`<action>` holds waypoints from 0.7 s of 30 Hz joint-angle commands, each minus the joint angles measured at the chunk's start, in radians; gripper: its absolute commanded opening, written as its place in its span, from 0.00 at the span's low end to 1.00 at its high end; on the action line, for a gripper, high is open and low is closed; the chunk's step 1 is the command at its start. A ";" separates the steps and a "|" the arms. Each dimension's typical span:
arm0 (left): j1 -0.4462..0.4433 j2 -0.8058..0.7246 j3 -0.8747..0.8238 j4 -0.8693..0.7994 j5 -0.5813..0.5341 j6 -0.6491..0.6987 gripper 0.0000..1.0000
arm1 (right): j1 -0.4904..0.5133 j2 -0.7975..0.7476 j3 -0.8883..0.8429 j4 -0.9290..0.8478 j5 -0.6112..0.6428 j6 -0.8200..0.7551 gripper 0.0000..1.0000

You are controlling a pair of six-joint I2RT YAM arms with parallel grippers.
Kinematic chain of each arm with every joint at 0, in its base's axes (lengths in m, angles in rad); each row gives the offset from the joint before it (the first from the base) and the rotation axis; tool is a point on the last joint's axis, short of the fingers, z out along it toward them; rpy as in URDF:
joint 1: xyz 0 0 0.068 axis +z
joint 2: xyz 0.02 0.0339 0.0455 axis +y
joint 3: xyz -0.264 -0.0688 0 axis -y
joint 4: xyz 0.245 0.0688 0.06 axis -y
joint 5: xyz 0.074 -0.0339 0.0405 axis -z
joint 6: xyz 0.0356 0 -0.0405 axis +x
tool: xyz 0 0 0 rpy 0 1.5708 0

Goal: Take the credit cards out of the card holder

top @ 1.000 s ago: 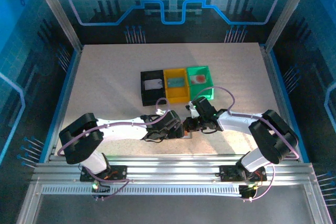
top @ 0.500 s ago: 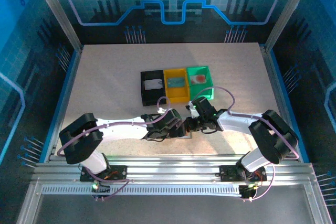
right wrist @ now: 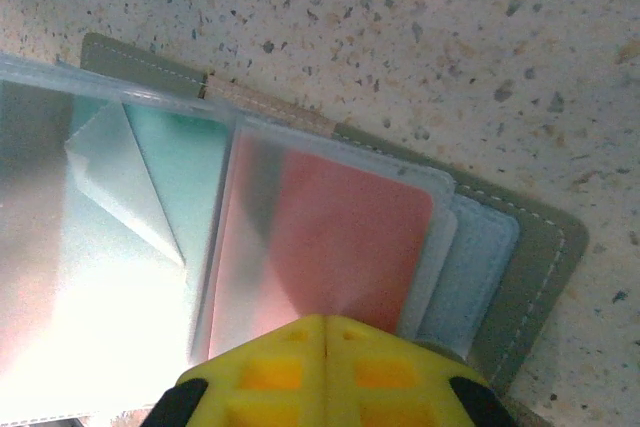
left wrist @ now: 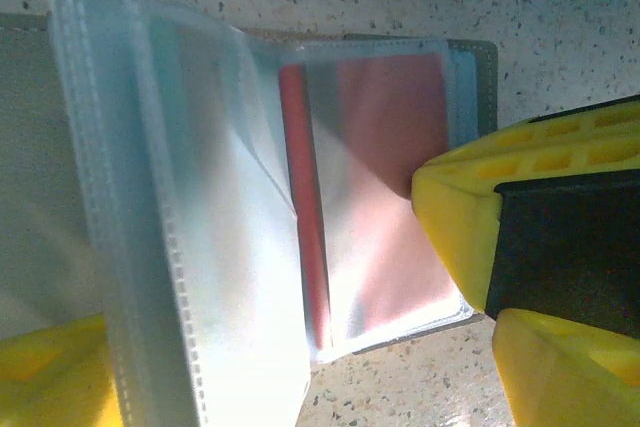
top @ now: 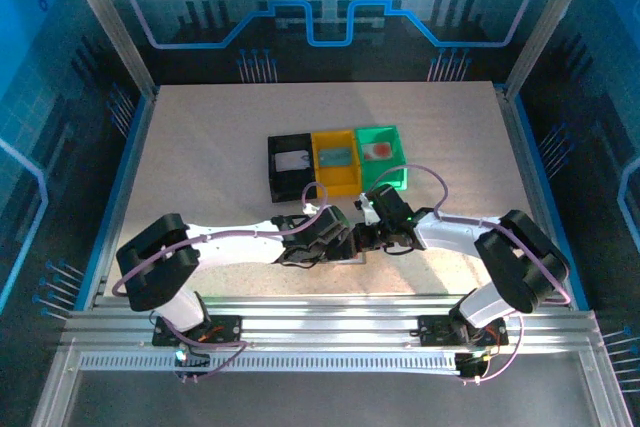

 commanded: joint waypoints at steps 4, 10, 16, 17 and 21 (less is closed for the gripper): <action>-0.017 0.016 0.044 0.029 0.024 0.004 0.87 | -0.010 -0.023 -0.026 -0.019 0.023 -0.013 0.00; -0.019 0.016 0.072 0.026 0.024 0.005 0.87 | -0.008 -0.017 -0.027 -0.017 0.018 -0.012 0.00; -0.021 -0.012 0.083 0.015 0.009 0.009 0.86 | -0.008 -0.019 -0.025 -0.020 0.021 -0.013 0.00; -0.021 -0.025 0.080 0.010 0.002 0.011 0.86 | -0.008 -0.019 -0.025 -0.022 0.022 -0.013 0.00; -0.021 -0.058 0.072 -0.028 -0.033 0.024 0.87 | -0.009 -0.016 -0.024 -0.025 0.026 -0.011 0.00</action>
